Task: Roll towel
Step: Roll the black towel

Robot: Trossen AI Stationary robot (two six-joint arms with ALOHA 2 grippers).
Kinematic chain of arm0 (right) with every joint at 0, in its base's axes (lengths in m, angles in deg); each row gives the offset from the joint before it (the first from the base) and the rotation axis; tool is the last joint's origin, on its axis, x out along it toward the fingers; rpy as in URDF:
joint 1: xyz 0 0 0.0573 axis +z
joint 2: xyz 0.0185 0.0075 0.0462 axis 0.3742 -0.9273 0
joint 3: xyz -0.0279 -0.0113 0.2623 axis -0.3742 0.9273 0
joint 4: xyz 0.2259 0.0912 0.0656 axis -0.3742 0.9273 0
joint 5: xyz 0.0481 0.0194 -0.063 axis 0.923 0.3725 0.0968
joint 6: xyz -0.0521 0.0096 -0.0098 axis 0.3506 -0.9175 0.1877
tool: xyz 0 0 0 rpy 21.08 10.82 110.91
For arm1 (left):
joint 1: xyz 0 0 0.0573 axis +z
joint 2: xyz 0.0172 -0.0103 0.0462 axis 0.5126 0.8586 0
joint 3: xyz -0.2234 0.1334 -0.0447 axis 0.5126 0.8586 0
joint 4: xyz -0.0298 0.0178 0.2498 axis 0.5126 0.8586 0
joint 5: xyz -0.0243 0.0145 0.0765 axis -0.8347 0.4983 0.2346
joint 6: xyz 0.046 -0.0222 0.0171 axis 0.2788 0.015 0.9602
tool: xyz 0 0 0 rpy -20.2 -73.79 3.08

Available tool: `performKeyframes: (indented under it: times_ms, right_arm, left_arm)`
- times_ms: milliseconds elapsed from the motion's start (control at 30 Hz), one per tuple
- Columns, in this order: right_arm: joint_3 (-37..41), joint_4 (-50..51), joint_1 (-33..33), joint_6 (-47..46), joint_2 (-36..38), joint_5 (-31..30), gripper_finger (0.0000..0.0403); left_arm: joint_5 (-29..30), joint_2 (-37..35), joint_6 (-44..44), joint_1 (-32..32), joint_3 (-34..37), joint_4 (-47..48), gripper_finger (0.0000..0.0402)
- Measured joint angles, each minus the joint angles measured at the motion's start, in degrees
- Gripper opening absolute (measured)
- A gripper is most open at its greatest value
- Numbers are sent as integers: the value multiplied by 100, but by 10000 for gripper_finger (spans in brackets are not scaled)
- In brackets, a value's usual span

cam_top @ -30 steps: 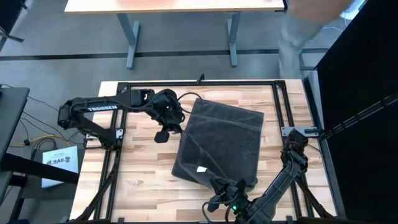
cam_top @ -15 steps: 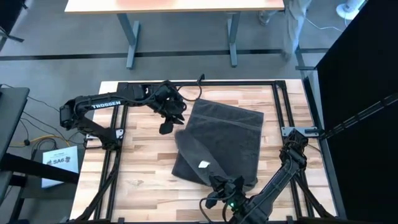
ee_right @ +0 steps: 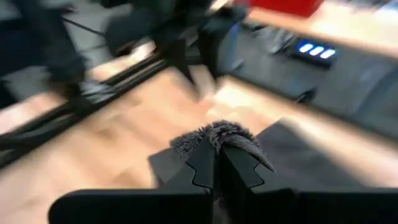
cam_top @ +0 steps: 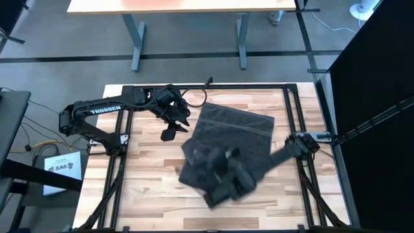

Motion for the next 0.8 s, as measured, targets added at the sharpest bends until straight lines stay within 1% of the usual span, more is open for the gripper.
performKeyframes:
  times_ms: [100, 200, 267, 333, 400, 533, 600, 667, 733, 800]
  right_arm:
    - [0, -10, -415, 955, 275, 32, 0]
    - [0, 31, -700, 1527, 506, 319, 0]
    - [0, 335, -901, 1527, 635, 516, 0]
    - [0, 726, -1100, 1262, 754, 611, 0]
    - [4, 1062, -1288, 906, 822, 838, 0]
    - [138, 1009, -1467, 985, 801, 1147, 4]
    - [140, 1032, -1496, 992, 756, 1198, 20]
    - [140, 1025, -1512, 1035, 756, 1444, 44]
    - [138, 922, -1550, 1197, 762, 1681, 70]
    - [138, 643, -1574, 1532, 758, 1750, 96]
  left_arm:
    - [2, 0, 43, 0, 0, 85, 113]
    - [0, 0, 44, 0, 0, 115, 113]
    - [0, 0, 44, -1, 0, 115, 113]
    - [0, 0, 46, 0, 0, 134, 113]
    - [0, 0, 46, 0, 0, 189, 113]
    - [1, 0, 109, -1, -2, 226, 113]
    - [0, 0, 106, 0, -2, 235, 113]
    - [2, 0, 102, 2, -2, 255, 113]
    - [0, 0, 102, 2, -4, 261, 113]
    - [2, 1, 100, 2, -4, 274, 113]
